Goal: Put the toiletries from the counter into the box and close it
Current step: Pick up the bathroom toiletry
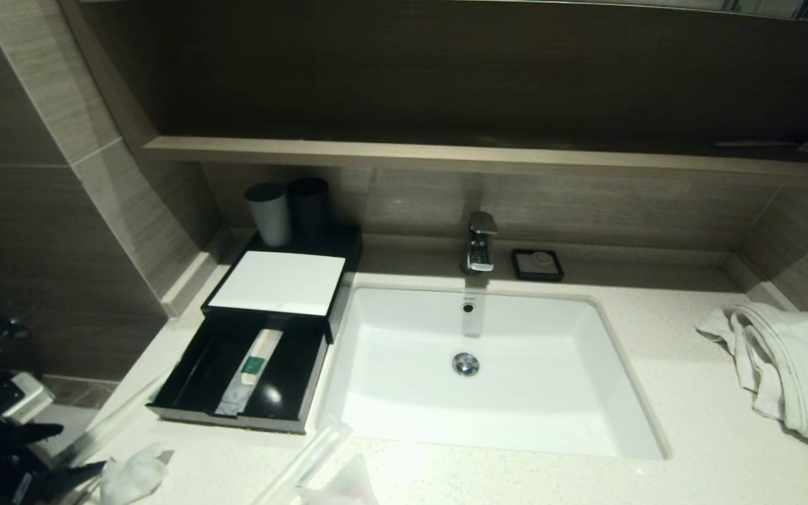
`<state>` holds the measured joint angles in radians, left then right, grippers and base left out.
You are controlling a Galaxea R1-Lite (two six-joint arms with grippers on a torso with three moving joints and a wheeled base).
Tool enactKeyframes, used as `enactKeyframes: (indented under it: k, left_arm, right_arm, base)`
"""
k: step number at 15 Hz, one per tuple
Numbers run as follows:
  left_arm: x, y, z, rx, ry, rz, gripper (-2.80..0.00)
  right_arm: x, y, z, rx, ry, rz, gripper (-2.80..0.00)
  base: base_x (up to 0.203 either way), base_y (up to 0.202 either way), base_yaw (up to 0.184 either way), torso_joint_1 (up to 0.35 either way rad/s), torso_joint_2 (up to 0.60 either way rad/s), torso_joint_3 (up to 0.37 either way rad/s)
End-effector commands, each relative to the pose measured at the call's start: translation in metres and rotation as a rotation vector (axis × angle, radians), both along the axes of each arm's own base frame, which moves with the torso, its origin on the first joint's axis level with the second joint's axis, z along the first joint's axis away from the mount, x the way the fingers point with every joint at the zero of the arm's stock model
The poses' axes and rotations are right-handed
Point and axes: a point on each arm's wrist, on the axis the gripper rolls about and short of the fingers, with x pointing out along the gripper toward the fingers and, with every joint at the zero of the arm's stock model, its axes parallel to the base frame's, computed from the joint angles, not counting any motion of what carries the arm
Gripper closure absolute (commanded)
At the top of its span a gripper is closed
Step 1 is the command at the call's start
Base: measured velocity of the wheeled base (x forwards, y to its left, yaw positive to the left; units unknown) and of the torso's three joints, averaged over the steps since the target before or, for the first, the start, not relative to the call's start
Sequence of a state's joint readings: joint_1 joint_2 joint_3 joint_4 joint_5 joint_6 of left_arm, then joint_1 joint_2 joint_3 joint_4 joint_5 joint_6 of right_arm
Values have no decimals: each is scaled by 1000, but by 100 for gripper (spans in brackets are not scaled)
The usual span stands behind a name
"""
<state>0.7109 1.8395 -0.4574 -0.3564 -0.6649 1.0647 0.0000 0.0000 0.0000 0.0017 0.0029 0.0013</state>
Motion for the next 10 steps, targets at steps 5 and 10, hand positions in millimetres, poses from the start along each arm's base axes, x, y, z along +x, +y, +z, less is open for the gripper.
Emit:
enactKeyframes:
  k: [5,10]
  left_arm:
    - [1,1,-3,-4,5,-4,-280]
    - [1,1,-3,-5,6,-4,-280]
  right_arm:
    - [0,0,0,0,0,0,0]
    - [0,0,0,0,0,0,0]
  base:
    - [0,0,0,0,0,0]
    - [0,0,0,0,0,0]
